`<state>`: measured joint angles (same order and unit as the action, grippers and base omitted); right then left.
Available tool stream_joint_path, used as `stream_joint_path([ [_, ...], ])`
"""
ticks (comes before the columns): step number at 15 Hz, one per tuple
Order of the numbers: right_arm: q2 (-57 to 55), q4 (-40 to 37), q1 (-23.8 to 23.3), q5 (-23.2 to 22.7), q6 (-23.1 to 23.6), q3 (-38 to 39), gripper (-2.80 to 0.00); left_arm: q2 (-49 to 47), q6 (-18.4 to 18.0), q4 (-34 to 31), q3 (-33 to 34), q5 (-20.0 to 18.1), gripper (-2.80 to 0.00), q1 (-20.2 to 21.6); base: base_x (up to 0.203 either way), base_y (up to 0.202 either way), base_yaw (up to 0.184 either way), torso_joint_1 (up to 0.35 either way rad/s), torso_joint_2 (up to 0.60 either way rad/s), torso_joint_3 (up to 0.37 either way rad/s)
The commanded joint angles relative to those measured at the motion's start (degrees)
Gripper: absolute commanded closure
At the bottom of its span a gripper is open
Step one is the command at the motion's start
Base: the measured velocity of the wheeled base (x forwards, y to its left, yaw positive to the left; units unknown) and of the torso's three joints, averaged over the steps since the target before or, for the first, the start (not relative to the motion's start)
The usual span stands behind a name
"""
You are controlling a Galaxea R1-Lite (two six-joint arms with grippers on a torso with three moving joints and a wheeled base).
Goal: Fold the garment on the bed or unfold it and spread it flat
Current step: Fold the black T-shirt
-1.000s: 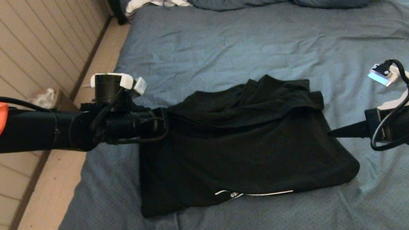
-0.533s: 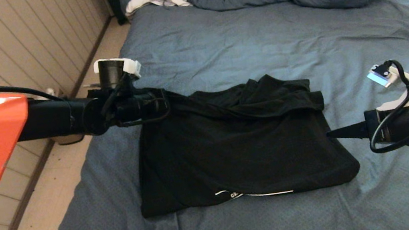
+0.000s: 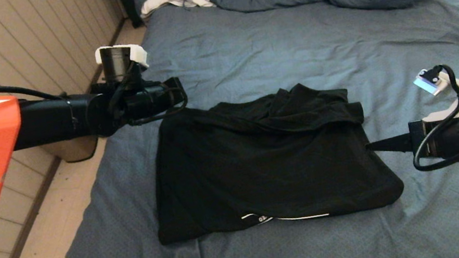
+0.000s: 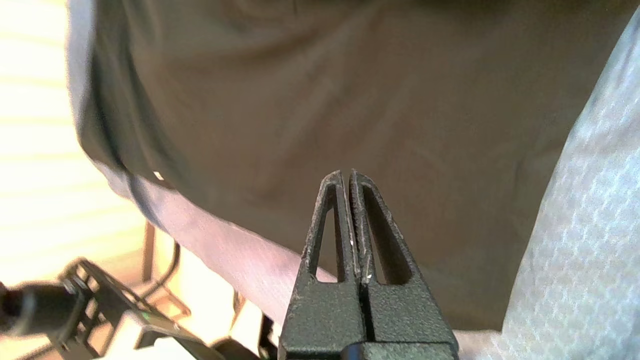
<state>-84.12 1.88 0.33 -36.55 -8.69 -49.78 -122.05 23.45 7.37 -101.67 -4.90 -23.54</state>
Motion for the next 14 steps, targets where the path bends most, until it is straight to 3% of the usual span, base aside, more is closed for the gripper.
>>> stream_joint_path([
  [1, 0.3, -0.1, 1.3, -0.2, -5.2, -4.0, 0.00, 5.3, 0.5, -1.0, 6.3, 0.0, 0.00, -0.1, 0.000, 0.000, 0.000, 0.000, 0.00, 0.000],
  [3, -0.8, -1.3, 5.6, -0.1, -12.7, -9.6, 0.00, 10.0, 0.6, -1.3, 16.9, -0.3, 0.00, -0.5, 0.000, 0.000, 0.000, 0.000, 0.00, 0.000],
  [4, -2.1, -3.5, 8.9, 0.1, -14.1, -12.0, 0.00, 12.4, 0.6, -1.2, 23.4, -0.7, 0.00, -1.0, 0.000, 0.000, 0.000, 0.000, 0.00, 0.000],
  [6, -5.4, -12.7, 15.0, 1.0, -13.2, -18.1, 0.00, 15.5, 0.7, 2.8, 36.0, -1.3, 0.00, -2.9, 0.000, 0.000, 0.000, 0.000, 0.00, 0.000],
  [7, -8.3, -17.7, 16.9, 2.8, -11.8, -22.0, 0.00, 16.5, 0.8, 8.2, 41.7, -1.4, 0.00, -4.1, 0.000, 0.000, 0.000, 0.000, 0.00, 0.000],
  [9, -13.6, -25.5, 20.5, 10.2, -9.8, -28.1, 0.00, 17.3, 0.8, 18.1, 48.8, -1.7, 0.00, -6.0, 0.000, 0.000, 0.000, 0.000, 0.00, 0.000],
  [14, -24.2, -29.3, 26.5, 29.8, -7.2, -37.7, 0.00, 19.6, 2.2, 20.1, 52.0, -1.9, 0.00, -6.7, 0.000, 0.000, 0.000, 0.000, 0.00, 0.000],
])
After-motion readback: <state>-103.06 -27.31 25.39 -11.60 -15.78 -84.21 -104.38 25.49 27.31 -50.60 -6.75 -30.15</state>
